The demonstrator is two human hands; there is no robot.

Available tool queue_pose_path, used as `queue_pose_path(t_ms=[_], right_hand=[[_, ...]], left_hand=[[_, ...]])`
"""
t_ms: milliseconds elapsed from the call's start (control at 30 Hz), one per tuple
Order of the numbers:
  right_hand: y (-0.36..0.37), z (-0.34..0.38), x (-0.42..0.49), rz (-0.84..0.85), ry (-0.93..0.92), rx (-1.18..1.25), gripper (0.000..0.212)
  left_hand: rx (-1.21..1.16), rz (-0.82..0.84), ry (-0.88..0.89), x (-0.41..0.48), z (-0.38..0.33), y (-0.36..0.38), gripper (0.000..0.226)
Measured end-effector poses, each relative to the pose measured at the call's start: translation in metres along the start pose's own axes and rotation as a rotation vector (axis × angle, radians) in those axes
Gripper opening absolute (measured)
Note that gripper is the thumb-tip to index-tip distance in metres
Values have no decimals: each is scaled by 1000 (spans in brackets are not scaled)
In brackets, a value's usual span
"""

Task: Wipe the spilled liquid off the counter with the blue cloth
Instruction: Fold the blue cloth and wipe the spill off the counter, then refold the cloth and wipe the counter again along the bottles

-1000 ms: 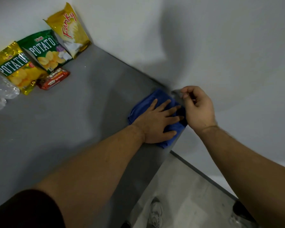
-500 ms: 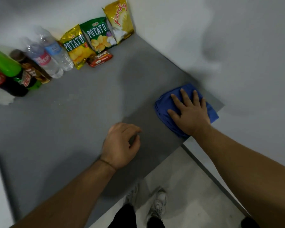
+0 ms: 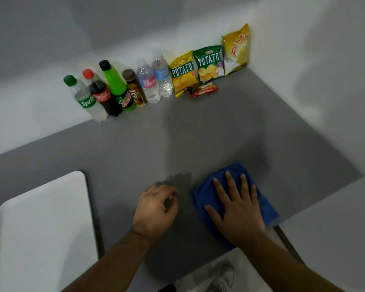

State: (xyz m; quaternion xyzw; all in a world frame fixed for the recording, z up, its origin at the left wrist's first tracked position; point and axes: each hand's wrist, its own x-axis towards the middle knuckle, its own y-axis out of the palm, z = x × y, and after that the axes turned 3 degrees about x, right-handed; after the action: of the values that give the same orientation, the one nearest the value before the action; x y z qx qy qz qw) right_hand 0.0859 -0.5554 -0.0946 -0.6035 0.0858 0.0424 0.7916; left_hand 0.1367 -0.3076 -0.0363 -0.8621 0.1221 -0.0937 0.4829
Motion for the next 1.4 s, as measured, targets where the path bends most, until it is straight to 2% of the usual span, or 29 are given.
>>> queue_pose_path(t_ms=[367, 533, 633, 733, 800, 900, 1000, 1067, 1133, 1200, 1400], right_hand=[[38, 153, -15, 53, -59, 2, 80], [46, 191, -24, 97, -47, 12, 78], [43, 198, -25, 114, -39, 63, 74], [23, 190, -16, 74, -49, 151, 62], [9, 179, -4, 18, -56, 182, 53], [-5, 164, 21, 25, -62, 166, 56], [-13, 156, 40, 72, -87, 121, 52], [-16, 153, 48, 101, -111, 119, 40], [-24, 152, 54, 103, -122, 121, 25], [-40, 151, 58, 62, -139, 162, 18], [-106, 152, 51, -313, -309, 373, 14]], left_hand=[[-29, 78, -138, -24, 76, -42, 15], [-13, 141, -122, -26, 88, -52, 27], [-31, 207, -163, -25, 92, -56, 39], [-33, 284, -198, -21, 94, -58, 43], [-37, 337, -229, -19, 92, -58, 34], [16, 372, -232, -16, 88, -55, 10], [22, 381, -241, -16, 86, -54, 6], [-27, 386, -272, -16, 87, -57, 5], [-95, 370, -300, -15, 87, -67, 5], [-161, 307, -303, -12, 89, -79, 4], [-538, -26, -180, -5, 73, -135, 10]])
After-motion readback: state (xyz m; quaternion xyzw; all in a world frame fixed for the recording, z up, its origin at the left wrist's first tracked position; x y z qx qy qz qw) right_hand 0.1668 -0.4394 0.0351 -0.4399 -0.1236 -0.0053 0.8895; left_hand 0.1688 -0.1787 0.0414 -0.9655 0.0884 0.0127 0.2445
